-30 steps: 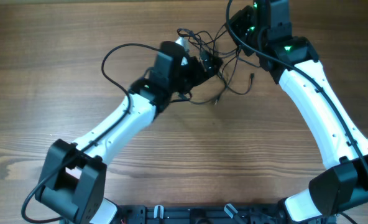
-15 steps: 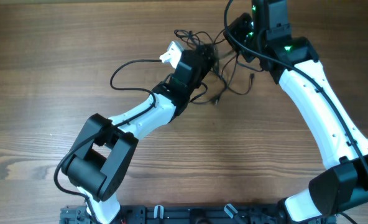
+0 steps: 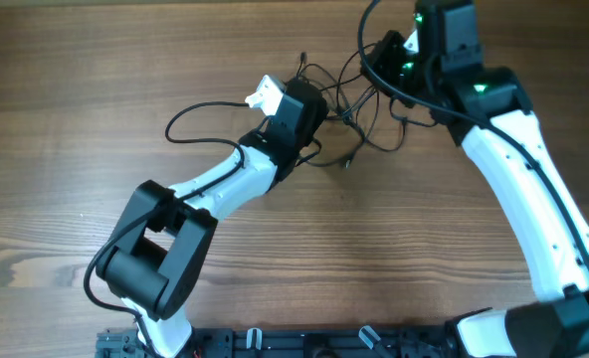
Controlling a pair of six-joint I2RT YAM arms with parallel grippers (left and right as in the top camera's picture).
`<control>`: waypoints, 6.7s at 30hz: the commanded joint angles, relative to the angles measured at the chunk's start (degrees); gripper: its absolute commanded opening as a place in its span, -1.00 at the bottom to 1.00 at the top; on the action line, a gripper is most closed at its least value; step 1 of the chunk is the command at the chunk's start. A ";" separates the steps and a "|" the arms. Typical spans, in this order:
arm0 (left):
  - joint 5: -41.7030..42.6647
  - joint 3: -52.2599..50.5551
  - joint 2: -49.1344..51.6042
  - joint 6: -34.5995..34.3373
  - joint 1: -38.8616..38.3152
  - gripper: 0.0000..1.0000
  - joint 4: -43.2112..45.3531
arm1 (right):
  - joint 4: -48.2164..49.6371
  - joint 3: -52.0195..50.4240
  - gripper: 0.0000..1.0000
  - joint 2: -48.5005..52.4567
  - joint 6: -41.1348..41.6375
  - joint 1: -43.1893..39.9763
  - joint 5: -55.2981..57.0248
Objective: Untangle cables
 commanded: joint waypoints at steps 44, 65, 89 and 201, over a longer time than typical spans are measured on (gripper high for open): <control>42.27 -0.24 -28.59 71.69 32.00 -0.92 -44.94 | -13.44 -6.38 -0.91 1.86 -52.37 -13.18 -27.93; 33.79 -0.24 -28.59 56.35 31.98 -0.92 -43.19 | 15.23 -6.38 -0.78 19.54 -18.47 19.37 -42.82; 22.51 -0.24 -28.59 -19.34 31.98 -0.92 -48.74 | 22.29 -6.38 0.11 19.54 3.50 26.73 -29.07; 17.14 -0.24 -2.47 15.41 13.11 -0.75 -35.63 | 12.20 -5.20 0.99 16.94 -43.19 -26.23 13.14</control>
